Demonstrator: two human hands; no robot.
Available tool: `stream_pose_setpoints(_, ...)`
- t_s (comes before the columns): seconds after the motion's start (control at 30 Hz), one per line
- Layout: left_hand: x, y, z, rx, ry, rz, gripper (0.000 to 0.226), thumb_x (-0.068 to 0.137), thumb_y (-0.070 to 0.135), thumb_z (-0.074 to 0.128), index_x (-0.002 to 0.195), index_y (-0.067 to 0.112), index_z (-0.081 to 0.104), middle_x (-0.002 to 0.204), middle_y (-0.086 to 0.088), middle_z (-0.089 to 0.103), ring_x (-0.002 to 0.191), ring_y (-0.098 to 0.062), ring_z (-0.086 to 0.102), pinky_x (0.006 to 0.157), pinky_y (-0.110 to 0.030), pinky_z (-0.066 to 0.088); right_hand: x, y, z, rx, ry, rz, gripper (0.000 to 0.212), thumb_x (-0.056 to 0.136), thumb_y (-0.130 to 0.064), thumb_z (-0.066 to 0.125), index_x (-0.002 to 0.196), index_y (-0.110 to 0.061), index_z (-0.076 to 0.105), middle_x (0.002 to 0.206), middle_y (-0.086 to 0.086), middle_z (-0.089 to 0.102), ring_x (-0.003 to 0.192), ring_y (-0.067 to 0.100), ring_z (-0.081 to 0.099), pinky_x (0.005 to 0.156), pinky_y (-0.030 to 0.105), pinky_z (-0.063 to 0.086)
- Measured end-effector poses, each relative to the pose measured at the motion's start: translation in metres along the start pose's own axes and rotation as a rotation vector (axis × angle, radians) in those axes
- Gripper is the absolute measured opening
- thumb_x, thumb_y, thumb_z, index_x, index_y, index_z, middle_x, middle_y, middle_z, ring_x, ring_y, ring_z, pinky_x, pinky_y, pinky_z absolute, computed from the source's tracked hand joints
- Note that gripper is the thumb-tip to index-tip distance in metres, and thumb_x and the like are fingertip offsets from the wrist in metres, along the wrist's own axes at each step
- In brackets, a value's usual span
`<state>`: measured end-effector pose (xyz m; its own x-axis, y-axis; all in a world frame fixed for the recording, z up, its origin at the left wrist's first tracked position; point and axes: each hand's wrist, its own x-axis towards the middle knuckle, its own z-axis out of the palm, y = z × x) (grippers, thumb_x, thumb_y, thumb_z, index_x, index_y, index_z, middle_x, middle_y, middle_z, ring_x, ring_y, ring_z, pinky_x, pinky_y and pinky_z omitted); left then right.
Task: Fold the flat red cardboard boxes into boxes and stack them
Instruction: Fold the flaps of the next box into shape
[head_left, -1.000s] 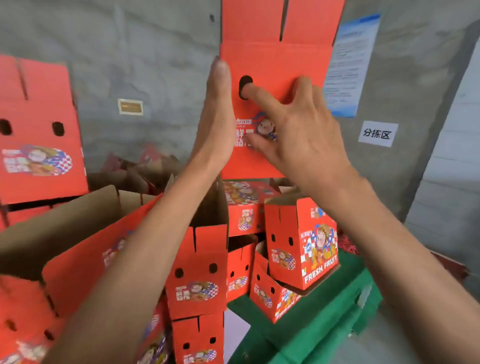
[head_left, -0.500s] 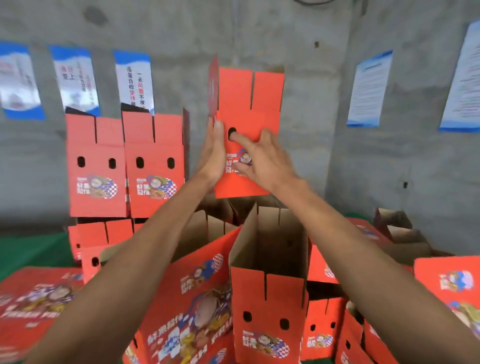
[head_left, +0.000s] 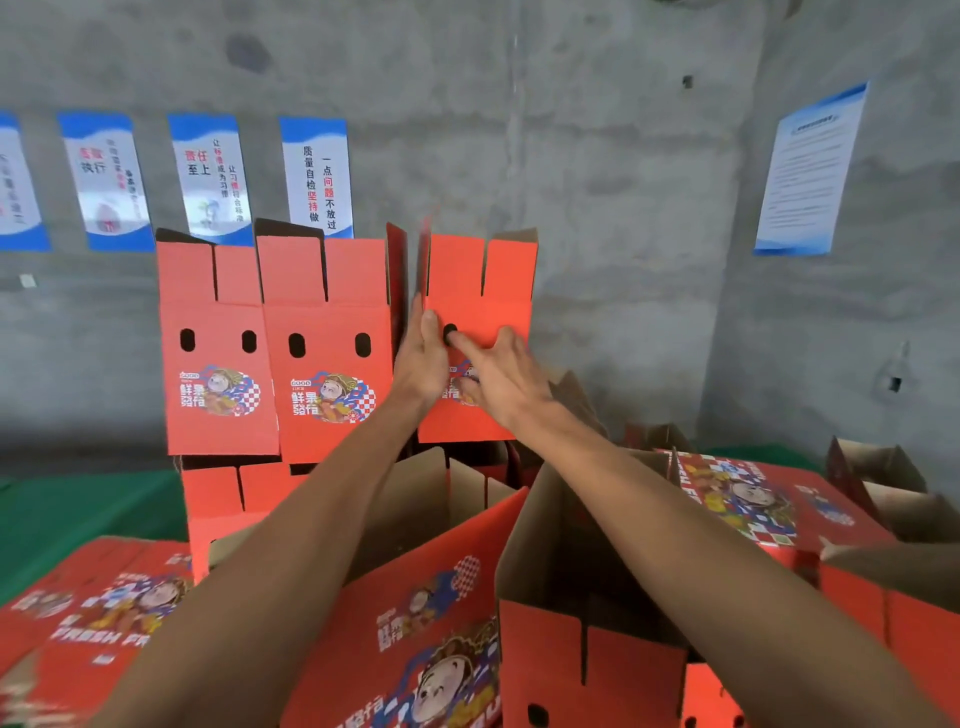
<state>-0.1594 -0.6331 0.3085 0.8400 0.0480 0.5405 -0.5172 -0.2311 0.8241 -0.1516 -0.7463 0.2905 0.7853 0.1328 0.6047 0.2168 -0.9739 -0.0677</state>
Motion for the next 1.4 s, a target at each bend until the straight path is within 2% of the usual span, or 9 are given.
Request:
stream_pose_setpoints(0.1, 0.007, -0.009, 0.001, 0.036, 0.012, -0.032, 0.052, 0.114, 0.03, 0.022, 0.163, 0.012, 0.022, 0.168, -0.01, 0.027, 0.155, -0.026, 0.026, 0.125, -0.037, 0.023, 0.004, 0.001, 0.007, -0.061, -0.046, -0.002, 0.065, 0.102, -0.03, 0.057, 0.158, -0.042, 0.026, 0.12, 0.017, 0.043, 0.114, 0.038, 0.05, 0.093, 0.044, 0.046)
stream_pose_setpoints(0.37, 0.008, -0.023, -0.001, 0.098, 0.095, -0.036, 0.051, 0.109, 0.009, 0.035, 0.159, 0.004, 0.026, 0.157, -0.022, 0.041, 0.145, -0.036, 0.042, 0.118, -0.043, 0.036, -0.001, -0.01, 0.009, -0.065, -0.108, 0.011, 0.07, 0.102, -0.024, 0.056, 0.158, -0.046, 0.021, 0.123, 0.018, 0.046, 0.113, 0.037, 0.056, 0.075, 0.039, 0.037)
stream_pose_setpoints(0.57, 0.009, -0.011, -0.003, 0.189, 0.11, 0.18, 0.083, 0.088, -0.015, 0.039, 0.163, 0.003, 0.008, 0.169, -0.021, 0.008, 0.158, -0.03, 0.01, 0.128, -0.036, 0.011, -0.008, -0.015, 0.004, -0.033, -0.142, 0.056, 0.058, 0.1, -0.016, 0.057, 0.153, -0.03, 0.038, 0.126, 0.019, 0.044, 0.116, 0.043, 0.056, 0.078, 0.047, 0.049)
stream_pose_setpoints(0.67, 0.011, -0.008, -0.005, 0.292, 0.088, 0.268, 0.086, 0.085, -0.017, 0.037, 0.164, 0.01, 0.017, 0.17, -0.02, -0.003, 0.159, -0.027, 0.0, 0.127, -0.028, 0.007, -0.01, -0.018, 0.002, -0.044, -0.154, 0.077, 0.049, 0.099, -0.016, 0.059, 0.147, -0.022, 0.049, 0.132, 0.02, 0.043, 0.118, 0.043, 0.057, 0.086, 0.05, 0.052)
stream_pose_setpoints(0.8, 0.013, -0.009, -0.008, 0.393, 0.076, 0.333, 0.072, 0.089, -0.013, 0.04, 0.158, 0.004, 0.033, 0.169, -0.025, -0.005, 0.159, -0.033, -0.004, 0.129, -0.039, 0.009, -0.014, -0.018, -0.005, -0.03, -0.126, 0.059, 0.053, 0.099, -0.019, 0.056, 0.15, -0.027, 0.045, 0.135, 0.019, 0.045, 0.117, 0.042, 0.058, 0.097, 0.051, 0.047)
stream_pose_setpoints(1.0, 0.002, -0.005, -0.018, 0.427, 0.08, 0.4, 0.051, 0.096, 0.004, 0.053, 0.147, 0.001, 0.049, 0.168, -0.021, 0.016, 0.157, -0.034, 0.012, 0.127, -0.039, 0.016, -0.028, -0.015, -0.023, -0.05, -0.005, 0.056, 0.051, 0.099, -0.03, 0.054, 0.149, -0.029, 0.042, 0.132, 0.013, 0.047, 0.116, 0.04, 0.059, 0.093, 0.048, 0.05)
stream_pose_setpoints(1.17, -0.033, -0.001, -0.064, 0.391, 0.052, 0.487, 0.041, 0.099, 0.017, 0.061, 0.139, 0.012, 0.058, 0.139, -0.004, 0.059, 0.127, -0.02, 0.056, 0.106, -0.042, 0.048, -0.057, -0.02, -0.047, 0.14, 0.141, 0.07, 0.055, 0.1, -0.051, 0.051, 0.151, -0.035, 0.039, 0.135, 0.009, 0.05, 0.123, 0.033, 0.054, 0.089, 0.047, 0.055)
stream_pose_setpoints(1.27, -0.072, -0.011, -0.113, 0.265, 0.061, 0.386, 0.028, 0.1, 0.029, 0.066, 0.128, 0.025, 0.065, 0.122, 0.013, 0.067, 0.107, -0.007, 0.066, 0.091, -0.03, 0.055, -0.09, -0.034, -0.056, 0.322, 0.223, 0.039, 0.063, 0.092, -0.072, 0.051, 0.147, -0.043, 0.041, 0.132, -0.001, 0.054, 0.125, 0.024, 0.054, 0.091, 0.045, 0.053)
stream_pose_setpoints(1.4, -0.135, -0.048, -0.182, 0.184, 0.127, 0.187, 0.01, 0.097, 0.027, 0.071, 0.107, 0.024, 0.068, 0.104, 0.011, 0.073, 0.096, -0.014, 0.07, 0.091, -0.033, 0.055, -0.147, -0.078, -0.049, 0.613, 0.243, 0.045, 0.072, 0.08, -0.085, 0.053, 0.141, -0.05, 0.045, 0.123, -0.017, 0.056, 0.116, 0.007, 0.056, 0.093, 0.042, 0.053)
